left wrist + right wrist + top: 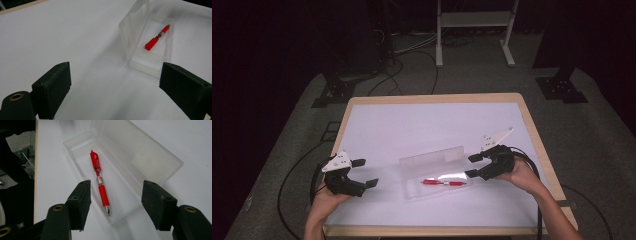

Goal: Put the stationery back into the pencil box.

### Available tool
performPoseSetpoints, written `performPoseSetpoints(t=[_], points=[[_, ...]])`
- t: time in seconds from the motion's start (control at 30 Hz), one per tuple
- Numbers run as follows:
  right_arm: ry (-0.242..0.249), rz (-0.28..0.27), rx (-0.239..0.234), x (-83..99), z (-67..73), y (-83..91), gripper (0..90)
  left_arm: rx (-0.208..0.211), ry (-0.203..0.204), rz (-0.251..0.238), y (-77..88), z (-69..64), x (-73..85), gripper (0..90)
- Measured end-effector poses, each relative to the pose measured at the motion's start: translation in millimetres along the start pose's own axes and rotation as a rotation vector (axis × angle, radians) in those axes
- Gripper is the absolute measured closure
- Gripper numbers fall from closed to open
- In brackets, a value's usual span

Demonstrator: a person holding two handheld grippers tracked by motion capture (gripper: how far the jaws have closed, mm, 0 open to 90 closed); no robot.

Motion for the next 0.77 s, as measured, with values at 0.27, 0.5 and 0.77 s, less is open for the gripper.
performPoseSetpoints(t=[0.27,0.5,0.77], points=[[-0.029,-0.005,0.049,13.9,-3.9,15.2,36.2,-0.002,0.001,-0.004,2.2,0.5,-0.4,9.9],[-0.041,-0.014,0.063,21.2,-2.8,25.1,35.1,-0.006,-0.004,-0.007,3.2,-0.8,-1.6,9.9],[-0.091,-0.031,0.129,46.1,2.4,48.7,29.0,-0.005,0.006,-0.027,6.0,-0.5,-3.5,9.9]])
Point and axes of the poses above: each handheld gripper's, and its own axes: y roughly backward along the jaws, x roughly out of its underside, z roughly to its left, the point moved 2 cm from there along -y, roughly forward along the jaws, and after that the axes turned 6 degrees about -z, right-handed, at the moved point
